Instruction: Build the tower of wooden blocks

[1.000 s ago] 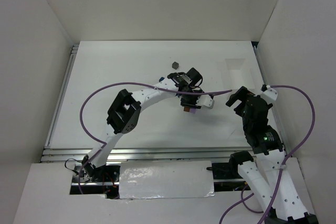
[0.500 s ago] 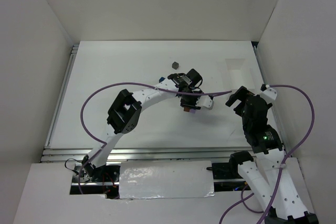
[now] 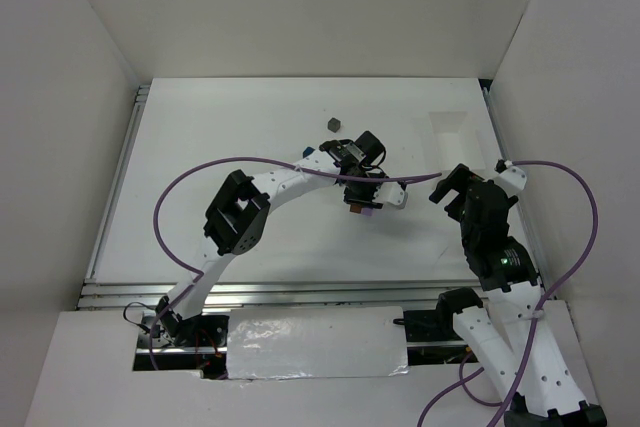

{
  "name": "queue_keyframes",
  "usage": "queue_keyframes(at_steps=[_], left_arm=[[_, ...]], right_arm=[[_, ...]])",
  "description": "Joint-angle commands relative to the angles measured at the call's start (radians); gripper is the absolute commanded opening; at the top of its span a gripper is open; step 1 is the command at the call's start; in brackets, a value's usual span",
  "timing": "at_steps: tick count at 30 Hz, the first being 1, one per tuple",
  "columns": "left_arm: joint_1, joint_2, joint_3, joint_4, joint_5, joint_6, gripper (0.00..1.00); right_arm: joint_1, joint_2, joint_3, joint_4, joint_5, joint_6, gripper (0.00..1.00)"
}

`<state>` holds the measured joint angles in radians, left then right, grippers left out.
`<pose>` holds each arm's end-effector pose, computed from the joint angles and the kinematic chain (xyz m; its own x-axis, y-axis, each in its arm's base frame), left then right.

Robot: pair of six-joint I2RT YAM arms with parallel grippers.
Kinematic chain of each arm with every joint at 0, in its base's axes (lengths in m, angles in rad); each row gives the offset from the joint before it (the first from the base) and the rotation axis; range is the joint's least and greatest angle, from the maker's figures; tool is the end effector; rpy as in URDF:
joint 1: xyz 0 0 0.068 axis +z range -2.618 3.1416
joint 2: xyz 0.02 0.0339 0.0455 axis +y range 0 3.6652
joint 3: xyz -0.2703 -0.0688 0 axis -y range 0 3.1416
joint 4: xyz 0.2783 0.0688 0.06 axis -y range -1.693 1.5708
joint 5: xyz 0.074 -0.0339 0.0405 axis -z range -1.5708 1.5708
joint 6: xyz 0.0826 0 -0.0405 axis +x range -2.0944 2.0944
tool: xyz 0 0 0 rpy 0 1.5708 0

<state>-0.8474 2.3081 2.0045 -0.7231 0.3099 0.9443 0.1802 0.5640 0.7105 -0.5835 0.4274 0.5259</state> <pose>0.3546 -0.4396 0.1570 0.3309 0.7908 -0.5149 0.9386 -0.2193 0.2664 0.1963 0.0010 0.2948 -0.2565 0.4176 -0.8717 0.3875 0.8706 0.3031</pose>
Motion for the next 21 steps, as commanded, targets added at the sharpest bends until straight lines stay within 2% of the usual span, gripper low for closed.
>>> queue_keyframes(at_steps=[1,14,18,21], left_arm=[[0.002,0.019,-0.007,0.01,0.017,0.036,0.17],[0.005,0.024,-0.016,0.024,0.008,0.024,0.17],[0.005,0.024,-0.012,0.016,0.014,0.024,0.26],[0.007,0.022,-0.01,0.011,0.009,0.024,0.27]], right_arm=[[-0.004,-0.001,-0.005,0.06,0.002,-0.012,1.0],[-0.005,0.005,-0.005,0.067,-0.007,-0.015,1.0],[-0.004,0.008,-0.005,0.067,-0.009,-0.015,1.0],[-0.005,0.005,-0.008,0.07,-0.007,-0.015,1.0]])
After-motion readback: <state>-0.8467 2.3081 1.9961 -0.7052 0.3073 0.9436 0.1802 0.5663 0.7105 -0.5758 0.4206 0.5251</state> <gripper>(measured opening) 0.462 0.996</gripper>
